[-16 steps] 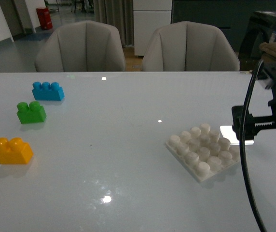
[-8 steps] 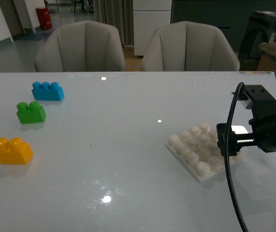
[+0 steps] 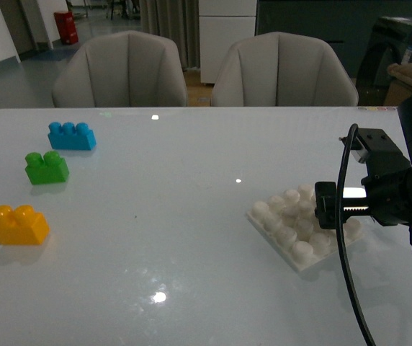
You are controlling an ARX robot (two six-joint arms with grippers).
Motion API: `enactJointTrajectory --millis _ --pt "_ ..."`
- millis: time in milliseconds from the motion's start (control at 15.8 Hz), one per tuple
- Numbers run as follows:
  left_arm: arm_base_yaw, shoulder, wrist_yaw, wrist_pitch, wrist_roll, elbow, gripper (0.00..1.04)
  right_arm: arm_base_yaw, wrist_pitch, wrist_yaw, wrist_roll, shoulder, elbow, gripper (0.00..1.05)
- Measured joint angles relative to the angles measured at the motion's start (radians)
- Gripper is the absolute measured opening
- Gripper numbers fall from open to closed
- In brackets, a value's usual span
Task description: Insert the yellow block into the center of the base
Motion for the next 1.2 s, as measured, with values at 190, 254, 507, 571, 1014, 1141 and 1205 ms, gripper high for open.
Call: enactJointTrajectory --millis 190,254,507,571,1014,1141,1205 --pt "0.000 0.000 0.000 0.000 0.000 0.000 0.98 0.001 0.011 -0.023 0.027 0.021 -0.002 0.98" --pt "0.000 0.000 0.000 0.000 0.000 0.000 0.98 0.001 0.011 -0.023 0.031 0.023 -0.002 0.98" --pt "0.000 0.000 0.000 0.000 0.000 0.000 0.98 0.014 0.010 -0.022 0.049 0.031 0.002 0.98" --pt "0.000 0.000 0.000 0.000 0.000 0.000 0.98 0.019 0.012 -0.018 0.051 0.034 0.005 0.98" --pt "0.000 0.000 0.000 0.000 0.000 0.000 0.98 0.093 0.023 -0.016 0.079 0.057 0.019 0.98" --pt "0.000 0.000 0.000 0.000 0.000 0.000 0.98 0.113 0.023 -0.016 0.083 0.063 0.032 0.98" --pt "0.000 0.000 0.000 0.000 0.000 0.000 0.98 0.126 0.021 -0.016 0.087 0.068 0.041 0.98"
